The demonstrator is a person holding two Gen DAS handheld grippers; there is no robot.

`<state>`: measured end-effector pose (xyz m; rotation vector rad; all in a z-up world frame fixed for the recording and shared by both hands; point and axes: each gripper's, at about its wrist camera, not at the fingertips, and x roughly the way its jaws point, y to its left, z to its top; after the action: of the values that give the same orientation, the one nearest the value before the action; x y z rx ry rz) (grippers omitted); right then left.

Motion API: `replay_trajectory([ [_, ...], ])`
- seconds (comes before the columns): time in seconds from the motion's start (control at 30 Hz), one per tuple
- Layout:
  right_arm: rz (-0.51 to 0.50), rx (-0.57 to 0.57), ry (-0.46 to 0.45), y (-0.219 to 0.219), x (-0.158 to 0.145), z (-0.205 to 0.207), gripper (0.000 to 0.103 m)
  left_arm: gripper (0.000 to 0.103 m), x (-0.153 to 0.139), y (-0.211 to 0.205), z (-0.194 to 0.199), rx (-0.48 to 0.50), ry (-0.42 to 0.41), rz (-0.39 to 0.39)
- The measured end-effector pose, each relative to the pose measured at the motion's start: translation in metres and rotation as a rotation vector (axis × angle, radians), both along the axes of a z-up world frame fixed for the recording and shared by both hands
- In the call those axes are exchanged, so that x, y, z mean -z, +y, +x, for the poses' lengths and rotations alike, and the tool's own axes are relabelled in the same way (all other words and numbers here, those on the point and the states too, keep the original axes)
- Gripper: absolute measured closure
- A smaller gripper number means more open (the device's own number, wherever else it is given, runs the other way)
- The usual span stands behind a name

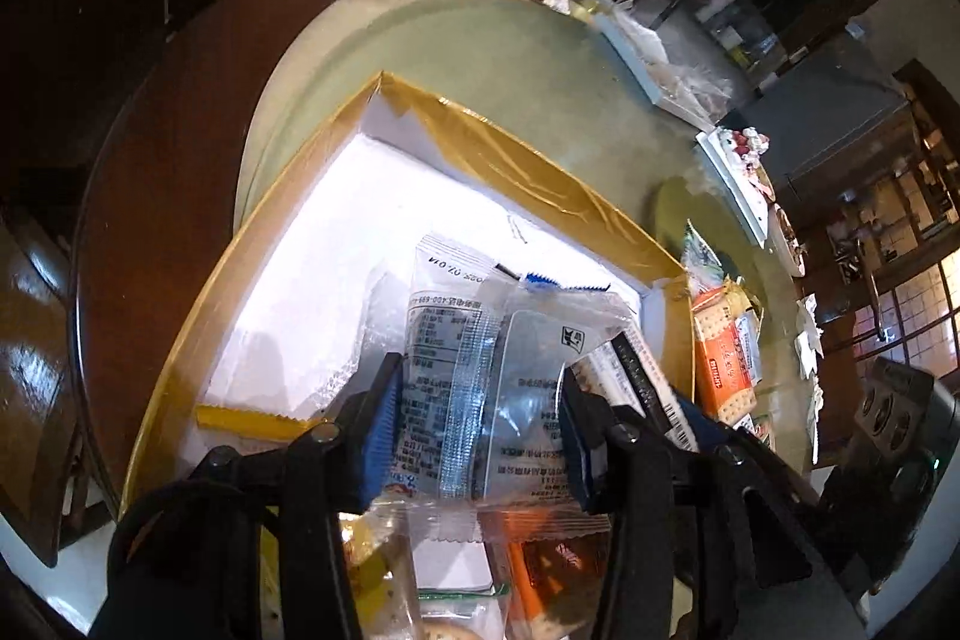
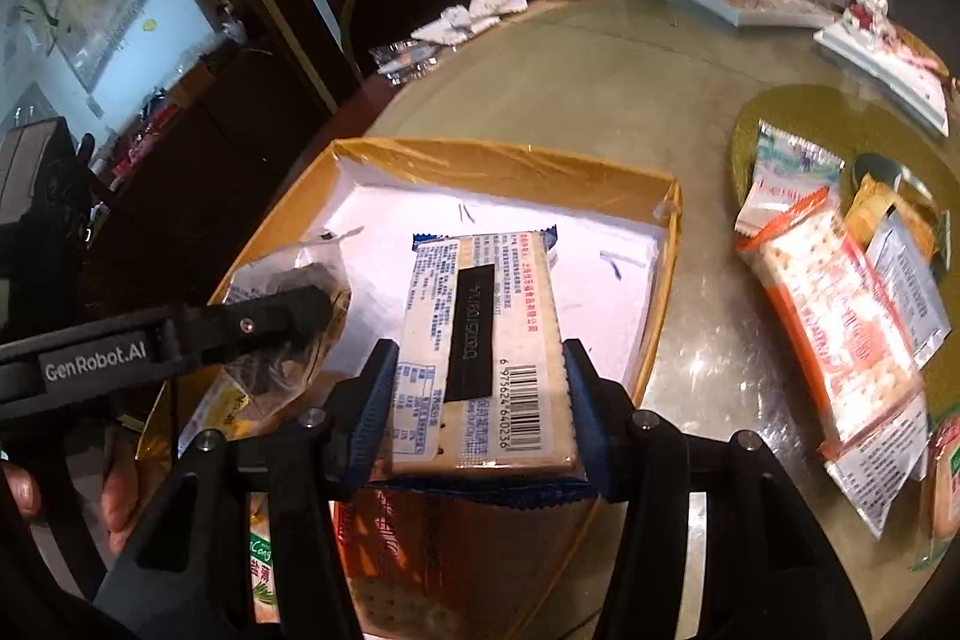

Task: Organize snacks
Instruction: 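Carry the clear bag over the tray with left tool while right tool carries the biscuit pack there, then grasp the orange soda cracker pack with left tool while right tool grasps the round XiangCong pack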

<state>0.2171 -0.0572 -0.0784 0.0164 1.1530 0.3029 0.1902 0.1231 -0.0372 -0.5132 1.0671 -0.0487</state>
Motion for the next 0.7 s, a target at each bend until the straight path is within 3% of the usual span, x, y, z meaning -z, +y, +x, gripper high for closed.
replay_trajectory([
  [0.13, -0.002, 0.002, 0.002, 0.001, -0.001, 0.0, 0.043, 0.037, 0.011, 0.009, 0.004, -0.023, 0.05, -0.092],
  [0.23, 0.045, 0.005, -0.001, -0.007, -0.009, -0.007, 0.036, 0.035, 0.008, 0.021, -0.005, -0.087, 0.024, -0.159],
  [0.3, 0.06, 0.017, -0.017, -0.016, -0.02, -0.018, 0.033, 0.035, -0.007, 0.017, -0.018, -0.112, -0.048, -0.119],
  [0.4, 0.102, 0.041, -0.046, -0.037, -0.038, -0.042, 0.028, 0.035, -0.031, -0.003, -0.047, -0.126, -0.16, 0.014],
  [0.5, 0.136, 0.078, -0.082, -0.068, -0.052, -0.075, 0.025, 0.025, -0.042, -0.043, -0.08, -0.102, -0.27, 0.128],
  [0.6, 0.166, 0.127, -0.113, -0.11, -0.062, -0.11, 0.022, 0.024, -0.04, -0.075, -0.109, -0.059, -0.331, 0.108],
  [0.7, 0.16, 0.167, -0.128, -0.149, -0.068, -0.133, 0.022, 0.024, -0.033, -0.113, -0.121, 0.032, -0.292, 0.086],
])
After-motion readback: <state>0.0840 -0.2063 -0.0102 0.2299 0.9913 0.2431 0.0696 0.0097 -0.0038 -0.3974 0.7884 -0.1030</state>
